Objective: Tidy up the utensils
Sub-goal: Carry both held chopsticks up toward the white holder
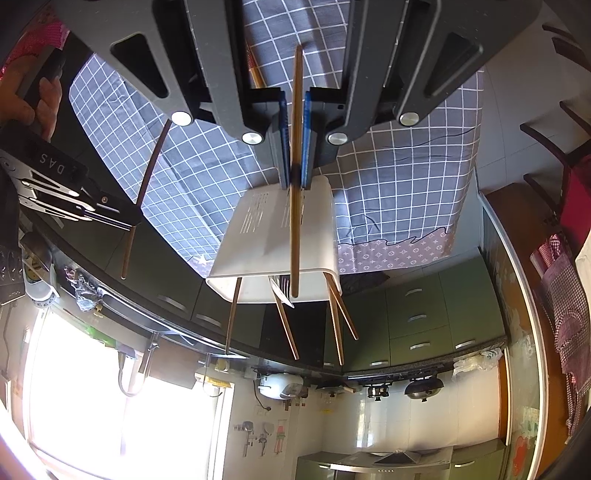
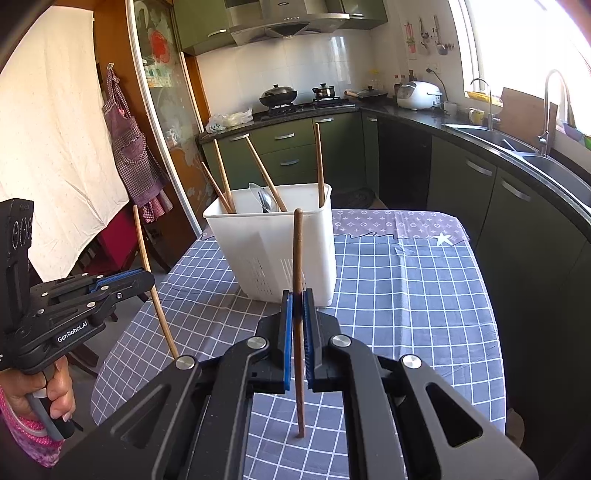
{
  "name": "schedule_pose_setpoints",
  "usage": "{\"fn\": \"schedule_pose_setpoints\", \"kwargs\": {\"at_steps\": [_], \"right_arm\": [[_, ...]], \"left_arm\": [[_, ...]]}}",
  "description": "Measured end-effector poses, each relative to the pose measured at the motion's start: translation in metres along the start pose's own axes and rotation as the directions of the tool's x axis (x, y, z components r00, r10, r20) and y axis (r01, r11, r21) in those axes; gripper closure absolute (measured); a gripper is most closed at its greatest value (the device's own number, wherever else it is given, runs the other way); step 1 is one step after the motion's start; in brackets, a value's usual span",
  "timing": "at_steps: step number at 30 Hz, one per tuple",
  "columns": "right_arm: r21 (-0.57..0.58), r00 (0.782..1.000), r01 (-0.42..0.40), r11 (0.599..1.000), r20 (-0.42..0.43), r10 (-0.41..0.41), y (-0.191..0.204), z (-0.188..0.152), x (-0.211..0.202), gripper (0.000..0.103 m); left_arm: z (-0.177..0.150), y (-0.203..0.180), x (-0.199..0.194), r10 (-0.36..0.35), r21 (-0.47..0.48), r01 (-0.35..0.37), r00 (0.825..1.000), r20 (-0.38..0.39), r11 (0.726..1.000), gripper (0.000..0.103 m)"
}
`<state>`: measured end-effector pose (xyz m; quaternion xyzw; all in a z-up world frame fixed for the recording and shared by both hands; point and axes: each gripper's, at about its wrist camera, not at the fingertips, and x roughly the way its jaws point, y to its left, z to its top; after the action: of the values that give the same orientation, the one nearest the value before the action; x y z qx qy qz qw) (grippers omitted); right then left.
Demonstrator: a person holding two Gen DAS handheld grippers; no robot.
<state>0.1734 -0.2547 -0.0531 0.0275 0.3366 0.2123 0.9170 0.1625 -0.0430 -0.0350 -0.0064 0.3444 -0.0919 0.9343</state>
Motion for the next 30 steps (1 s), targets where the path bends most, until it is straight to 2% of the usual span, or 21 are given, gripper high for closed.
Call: {"fn": "schedule_pose_setpoints", "kwargs": {"at_steps": [30], "right_arm": [[-0.013,1.000,-0.023,1.000,0.003,0.024,0.0025,0.0054,-0.0059,0.097]], "left_arm": [[0.0035,-0.0024,-0.0048,0.000,0.014,0.000,1.000,0.014,1.000,0.097]]}}
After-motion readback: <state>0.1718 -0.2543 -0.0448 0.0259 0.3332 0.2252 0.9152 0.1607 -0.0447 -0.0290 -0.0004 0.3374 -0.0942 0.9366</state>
